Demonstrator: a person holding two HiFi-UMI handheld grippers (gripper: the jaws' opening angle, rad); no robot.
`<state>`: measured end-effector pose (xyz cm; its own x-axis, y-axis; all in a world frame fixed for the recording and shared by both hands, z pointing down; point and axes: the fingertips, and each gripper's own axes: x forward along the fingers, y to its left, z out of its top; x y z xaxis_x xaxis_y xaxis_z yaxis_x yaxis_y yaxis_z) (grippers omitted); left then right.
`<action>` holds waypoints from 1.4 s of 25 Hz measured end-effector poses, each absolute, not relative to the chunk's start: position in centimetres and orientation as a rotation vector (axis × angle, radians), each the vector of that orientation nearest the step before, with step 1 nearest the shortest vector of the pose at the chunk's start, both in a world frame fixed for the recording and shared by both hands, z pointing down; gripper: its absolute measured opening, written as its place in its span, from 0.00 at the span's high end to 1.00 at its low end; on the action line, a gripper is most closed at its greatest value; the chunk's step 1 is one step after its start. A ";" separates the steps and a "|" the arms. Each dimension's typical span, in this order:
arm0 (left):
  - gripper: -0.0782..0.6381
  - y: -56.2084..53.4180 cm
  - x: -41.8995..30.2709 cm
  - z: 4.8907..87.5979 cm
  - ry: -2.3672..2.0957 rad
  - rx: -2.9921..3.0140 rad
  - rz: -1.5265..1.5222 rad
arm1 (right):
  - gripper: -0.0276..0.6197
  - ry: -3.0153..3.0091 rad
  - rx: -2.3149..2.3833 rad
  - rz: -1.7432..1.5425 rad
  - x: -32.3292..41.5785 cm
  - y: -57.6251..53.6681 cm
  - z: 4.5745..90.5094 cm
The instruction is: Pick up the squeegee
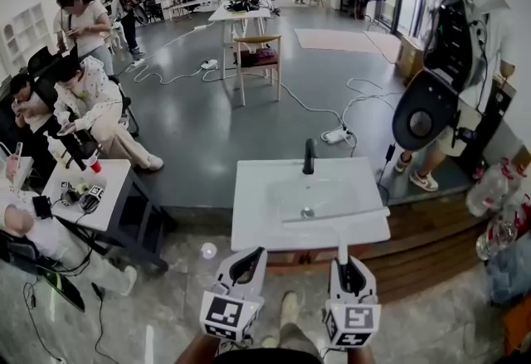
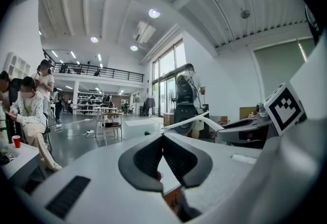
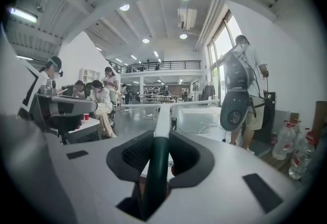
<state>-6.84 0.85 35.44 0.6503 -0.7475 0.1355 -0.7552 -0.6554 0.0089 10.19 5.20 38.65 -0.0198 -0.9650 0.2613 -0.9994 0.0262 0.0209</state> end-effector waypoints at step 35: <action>0.89 0.7 -6.6 35.9 -1.287 2.780 0.188 | 0.81 -2.115 2.036 0.240 10.4 4.3 38.4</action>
<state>-6.56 0.69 35.94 0.6415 -0.7540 0.1412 -0.7628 -0.6464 0.0139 10.36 4.25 38.39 -0.0345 -0.9672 0.2517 -0.9990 0.0406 0.0189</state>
